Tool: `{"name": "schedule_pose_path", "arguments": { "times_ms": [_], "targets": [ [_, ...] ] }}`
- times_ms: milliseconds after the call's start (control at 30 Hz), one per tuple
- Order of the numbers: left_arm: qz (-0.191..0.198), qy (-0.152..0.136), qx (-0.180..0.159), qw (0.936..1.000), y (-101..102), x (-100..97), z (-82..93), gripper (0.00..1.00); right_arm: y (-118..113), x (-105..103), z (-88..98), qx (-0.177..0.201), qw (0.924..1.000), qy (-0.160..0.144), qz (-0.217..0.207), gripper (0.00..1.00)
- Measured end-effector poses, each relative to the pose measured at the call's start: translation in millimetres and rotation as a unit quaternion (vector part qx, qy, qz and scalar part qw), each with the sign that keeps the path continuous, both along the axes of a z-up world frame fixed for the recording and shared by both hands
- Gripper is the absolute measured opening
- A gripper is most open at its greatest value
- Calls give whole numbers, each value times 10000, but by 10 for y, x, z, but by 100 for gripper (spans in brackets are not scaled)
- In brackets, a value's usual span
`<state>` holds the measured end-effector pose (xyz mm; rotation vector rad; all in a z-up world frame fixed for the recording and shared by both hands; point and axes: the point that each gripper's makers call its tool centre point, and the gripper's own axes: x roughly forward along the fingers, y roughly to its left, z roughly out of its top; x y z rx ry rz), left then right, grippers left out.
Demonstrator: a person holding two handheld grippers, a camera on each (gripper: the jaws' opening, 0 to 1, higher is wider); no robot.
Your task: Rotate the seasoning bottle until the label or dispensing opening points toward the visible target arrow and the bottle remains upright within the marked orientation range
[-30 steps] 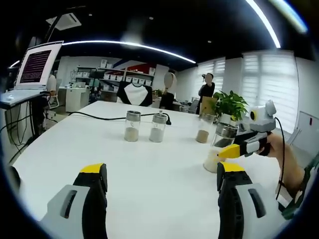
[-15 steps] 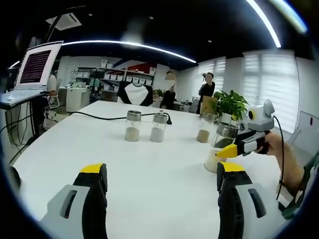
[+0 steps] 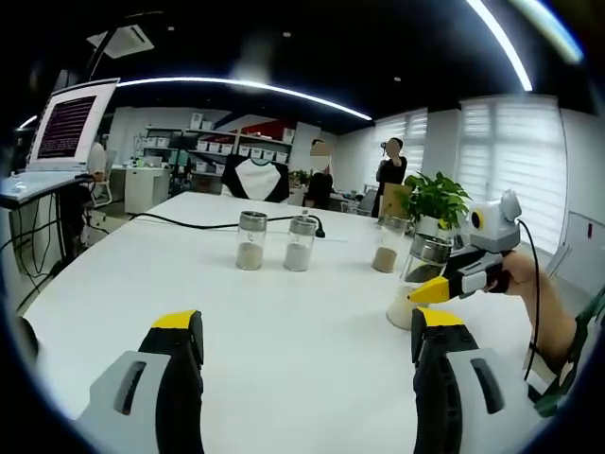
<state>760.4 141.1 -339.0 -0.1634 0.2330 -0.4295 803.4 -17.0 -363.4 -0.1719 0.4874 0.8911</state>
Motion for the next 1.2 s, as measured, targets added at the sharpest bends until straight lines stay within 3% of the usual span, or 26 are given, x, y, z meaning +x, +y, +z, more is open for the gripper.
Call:
{"name": "schedule_pose_path", "arguments": {
  "times_ms": [733,1200],
  "targets": [
    [-9,30,6,10000,-11,13,-24,96,0,26,7,127,9987,-149,-463,41],
    [-17,24,5,10000,-12,5,-19,96,2,29,6,123,9984,-162,-527,42]
  ]
}}
